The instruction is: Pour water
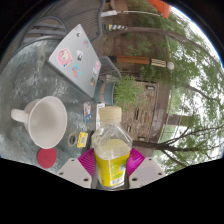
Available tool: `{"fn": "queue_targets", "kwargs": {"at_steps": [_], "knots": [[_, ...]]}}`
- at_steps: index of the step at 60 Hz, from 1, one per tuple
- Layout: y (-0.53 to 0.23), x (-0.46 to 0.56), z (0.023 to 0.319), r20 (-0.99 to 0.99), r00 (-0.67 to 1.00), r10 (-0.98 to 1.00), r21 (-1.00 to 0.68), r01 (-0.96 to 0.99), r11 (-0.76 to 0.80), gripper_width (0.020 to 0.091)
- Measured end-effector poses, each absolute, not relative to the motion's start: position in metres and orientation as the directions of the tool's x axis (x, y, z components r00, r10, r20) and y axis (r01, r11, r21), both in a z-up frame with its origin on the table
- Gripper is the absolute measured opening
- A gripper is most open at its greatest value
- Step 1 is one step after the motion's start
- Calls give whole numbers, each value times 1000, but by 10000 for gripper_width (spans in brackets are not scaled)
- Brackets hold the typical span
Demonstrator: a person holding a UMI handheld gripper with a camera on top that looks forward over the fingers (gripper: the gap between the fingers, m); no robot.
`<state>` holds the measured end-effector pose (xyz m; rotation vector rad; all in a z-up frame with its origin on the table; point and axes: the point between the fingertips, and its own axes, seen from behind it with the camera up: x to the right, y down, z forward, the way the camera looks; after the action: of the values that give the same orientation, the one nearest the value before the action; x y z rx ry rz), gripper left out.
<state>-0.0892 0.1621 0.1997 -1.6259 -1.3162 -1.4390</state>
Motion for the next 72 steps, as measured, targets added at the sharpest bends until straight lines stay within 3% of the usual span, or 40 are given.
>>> {"fn": "queue_targets", "kwargs": {"at_steps": [3,7,12,14,17,22,27,37,42,43,57,60,68,72], "knots": [[163,-96,209,945,287,156,-208,897,-390,376],[158,-103,223,750,661,-22,-622,694,-363,377],[149,-103,227,473,869,-149,-869,432,-239,378],[145,-102,215,384,907,-170,-916,352,-193,376],[146,-97,199,304,937,-169,-946,277,-168,375],[141,-82,138,200,965,-170,-966,165,-200,375],[141,-73,101,145,980,-135,-972,116,-204,374],[144,-49,97,40,995,-93,-979,20,-205,375],[138,-33,85,-25,992,-123,-972,-52,-227,374],[141,-36,68,-36,991,-131,-973,-64,-220,375],[142,-36,62,9,996,-91,-972,-13,-233,385],[141,-35,61,3,996,-89,-972,-18,-234,410],[139,-38,58,-46,996,-77,-961,-65,-267,582],[132,-38,55,-101,992,-69,-944,-117,-307,772]]}}
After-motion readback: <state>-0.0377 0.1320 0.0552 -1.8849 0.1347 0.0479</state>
